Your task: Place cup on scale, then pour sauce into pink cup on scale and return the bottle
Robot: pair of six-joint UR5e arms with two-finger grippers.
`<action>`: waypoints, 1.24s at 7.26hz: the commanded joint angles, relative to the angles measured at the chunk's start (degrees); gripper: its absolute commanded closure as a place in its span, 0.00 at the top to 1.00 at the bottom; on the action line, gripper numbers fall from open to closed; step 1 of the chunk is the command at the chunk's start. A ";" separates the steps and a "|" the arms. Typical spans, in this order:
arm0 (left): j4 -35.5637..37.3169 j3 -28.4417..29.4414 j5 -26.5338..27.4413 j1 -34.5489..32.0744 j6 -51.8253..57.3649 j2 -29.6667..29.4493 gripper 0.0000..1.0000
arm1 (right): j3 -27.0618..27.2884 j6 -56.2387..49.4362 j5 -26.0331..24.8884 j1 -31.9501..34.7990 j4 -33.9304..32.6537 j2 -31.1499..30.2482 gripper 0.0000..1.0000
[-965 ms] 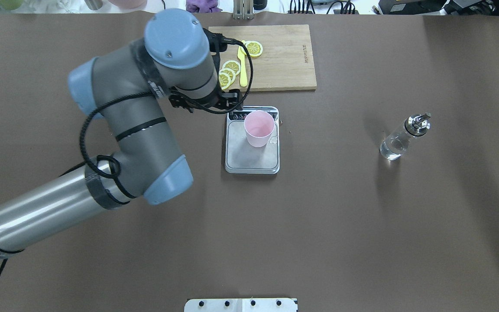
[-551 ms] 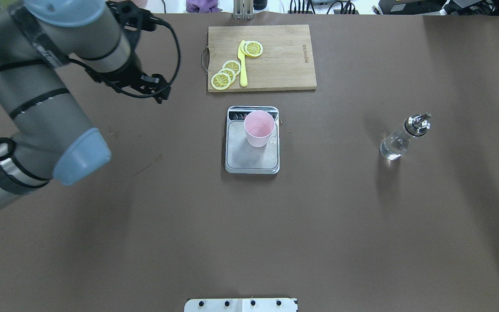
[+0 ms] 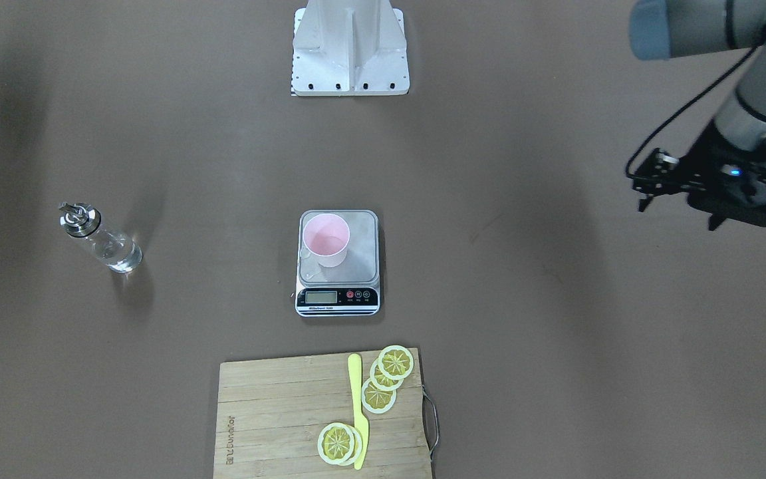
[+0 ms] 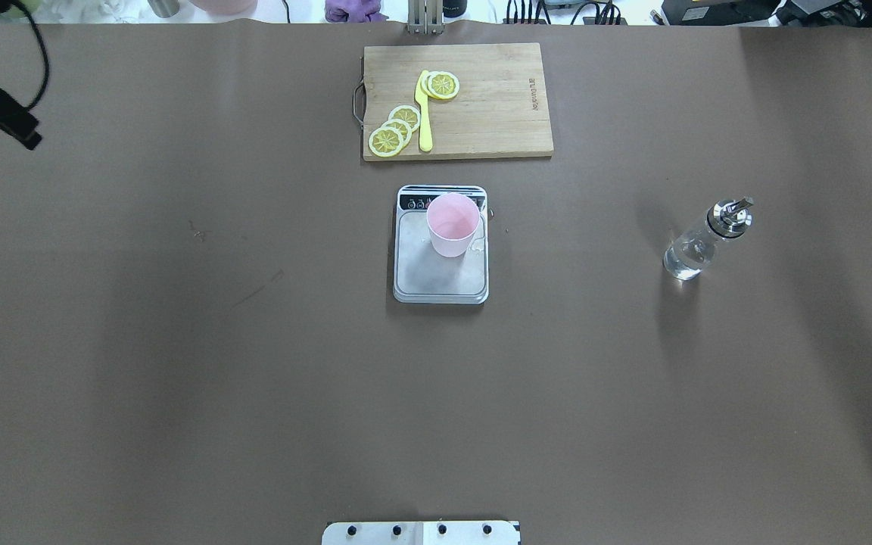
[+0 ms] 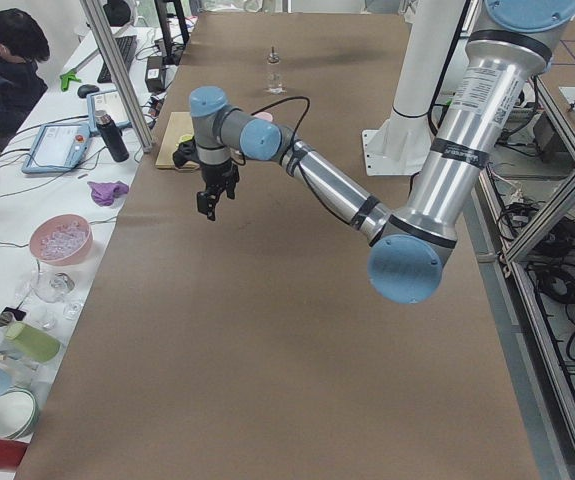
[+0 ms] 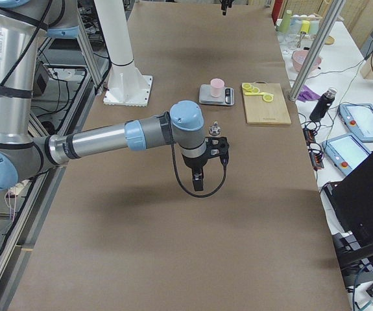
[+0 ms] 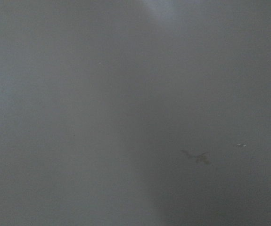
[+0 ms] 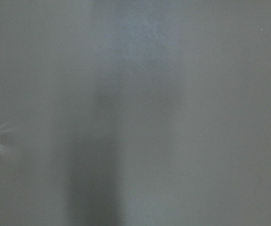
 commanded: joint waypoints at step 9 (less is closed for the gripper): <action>-3.85 8.44 -4.44 -19.54 23.23 12.54 0.98 | -11.73 0.11 2.12 -14.86 40.35 3.03 1.00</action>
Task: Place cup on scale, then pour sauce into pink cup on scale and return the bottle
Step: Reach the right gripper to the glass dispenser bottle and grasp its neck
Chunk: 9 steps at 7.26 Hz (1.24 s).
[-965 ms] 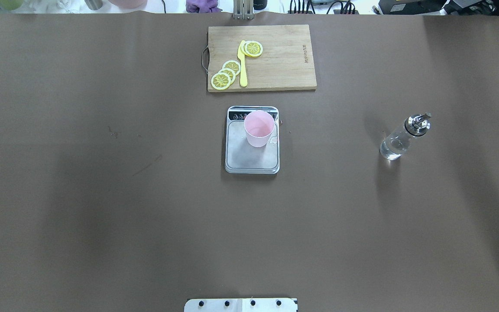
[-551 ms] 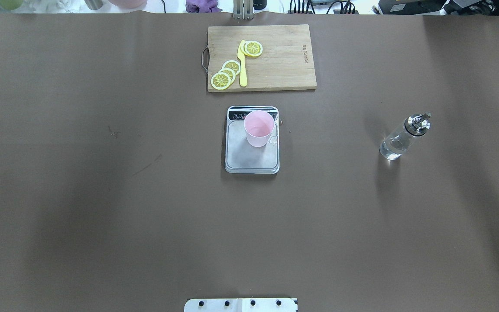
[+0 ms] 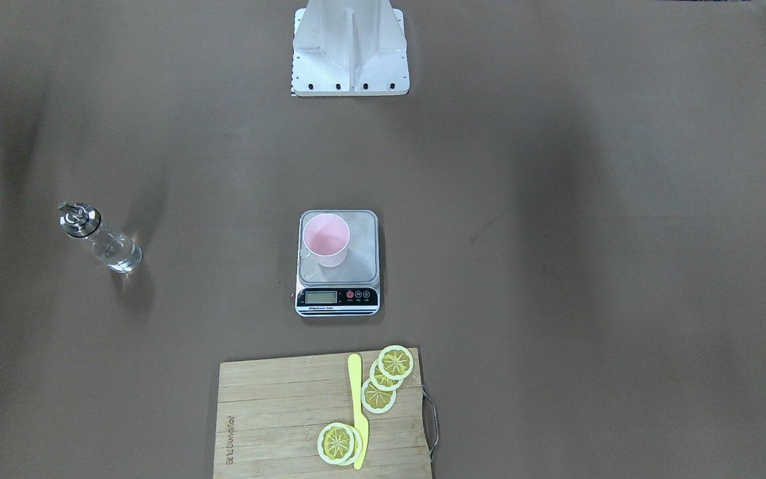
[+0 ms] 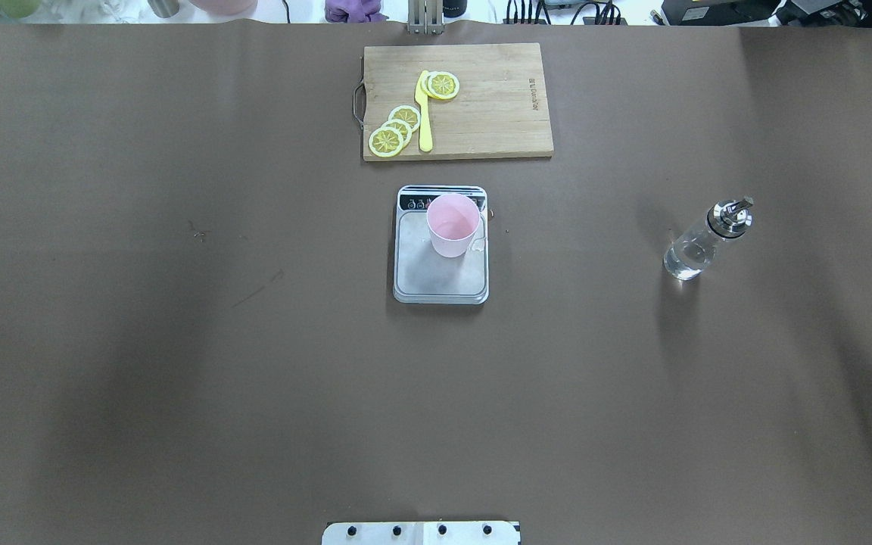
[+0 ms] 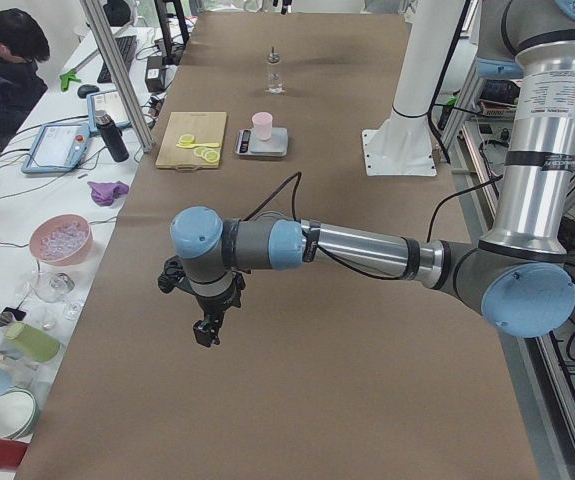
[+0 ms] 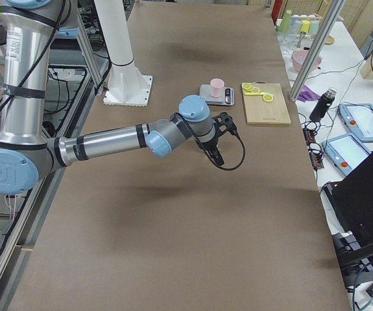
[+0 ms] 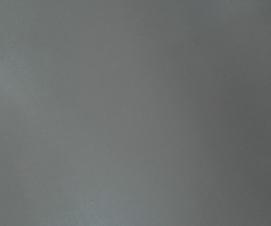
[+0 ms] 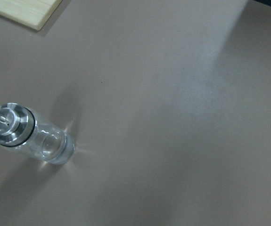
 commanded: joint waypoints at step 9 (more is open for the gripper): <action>-0.84 -0.60 0.09 0.12 -0.35 -0.08 0.98 | -26.62 0.41 -0.28 -13.81 43.98 8.01 0.99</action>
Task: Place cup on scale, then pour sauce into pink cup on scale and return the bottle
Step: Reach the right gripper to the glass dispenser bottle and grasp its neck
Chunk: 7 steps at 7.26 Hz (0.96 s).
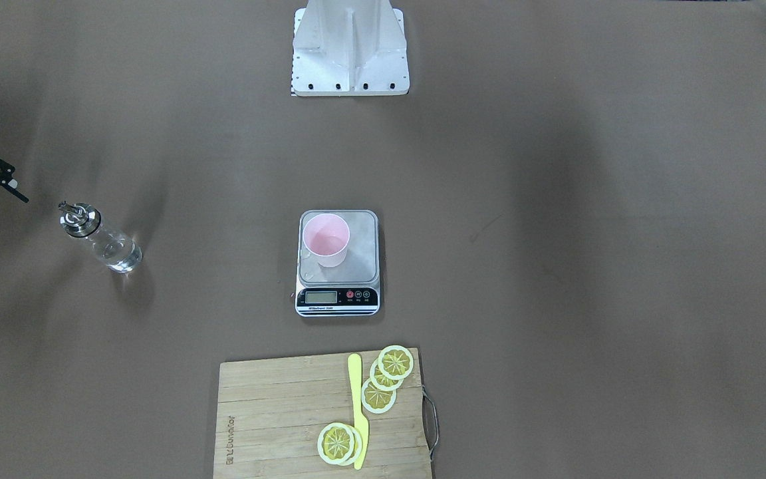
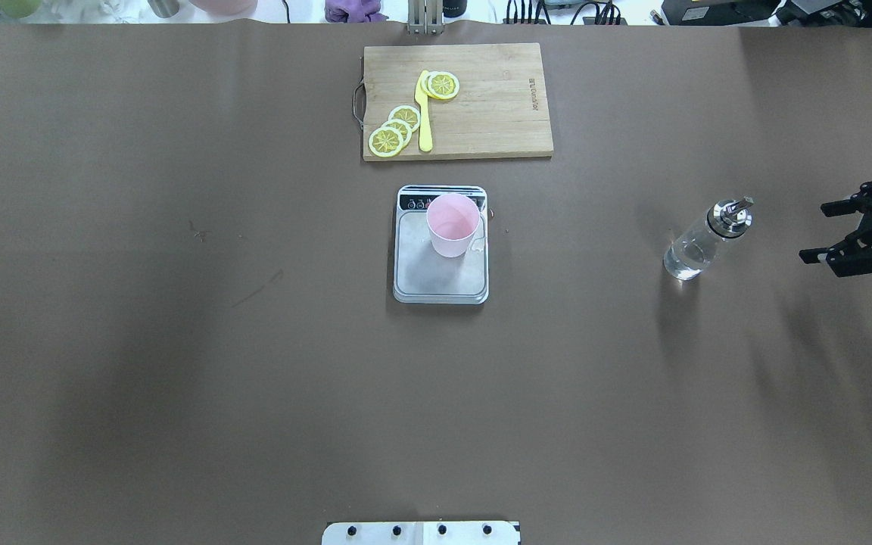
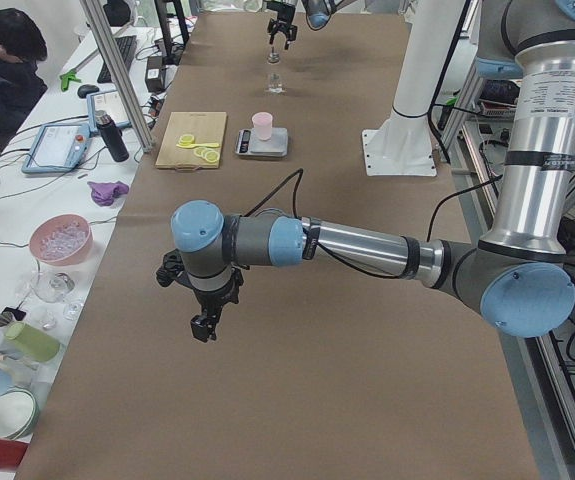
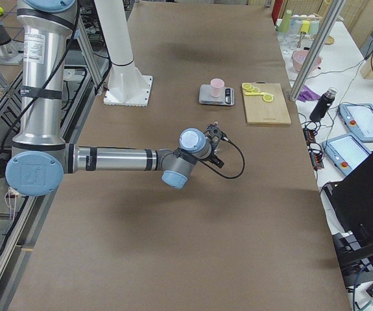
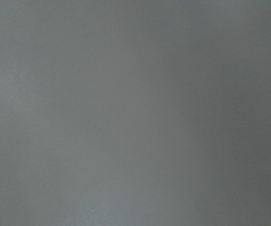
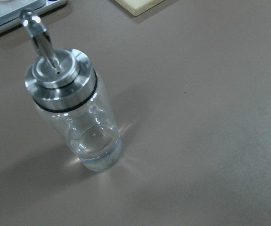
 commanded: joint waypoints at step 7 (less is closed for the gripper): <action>-0.06 -0.53 -0.08 0.09 0.07 0.00 0.98 | -14.03 0.77 -4.03 -8.46 14.86 8.18 0.99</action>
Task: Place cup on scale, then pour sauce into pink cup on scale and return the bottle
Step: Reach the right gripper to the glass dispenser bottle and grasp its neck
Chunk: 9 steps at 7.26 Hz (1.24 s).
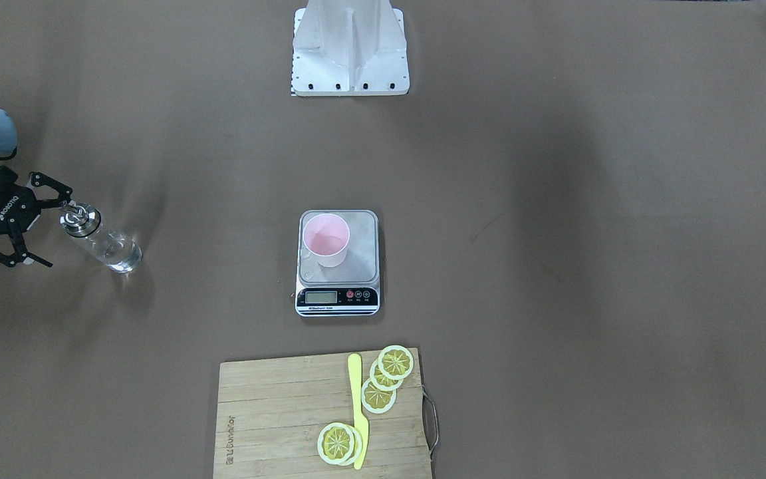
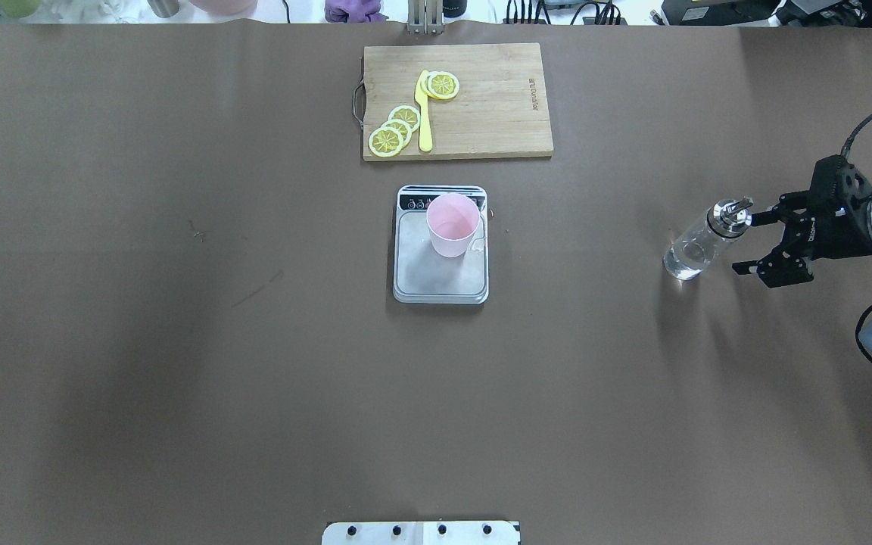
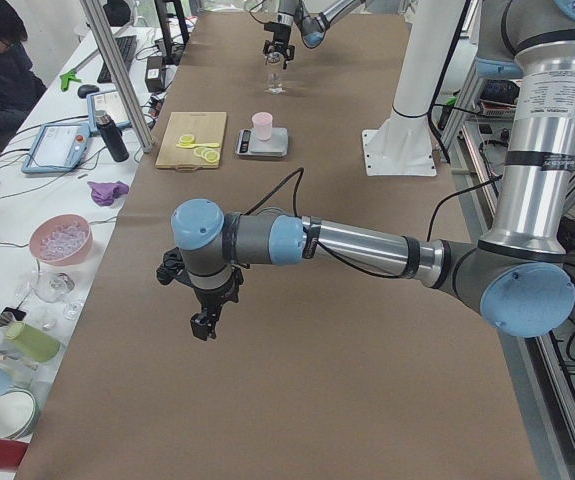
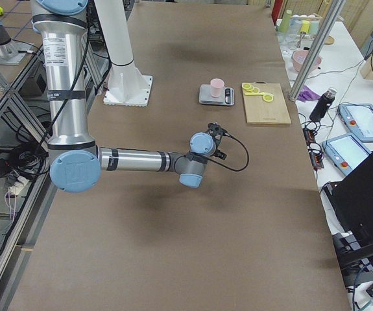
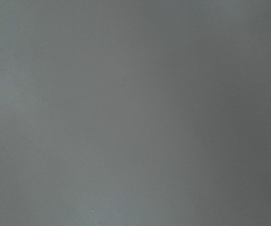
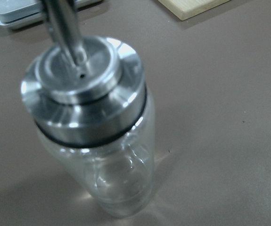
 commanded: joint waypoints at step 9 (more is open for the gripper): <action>-0.04 -0.03 0.02 0.18 -0.05 0.00 0.98 | -3.93 5.57 -3.68 -4.66 10.54 2.98 0.99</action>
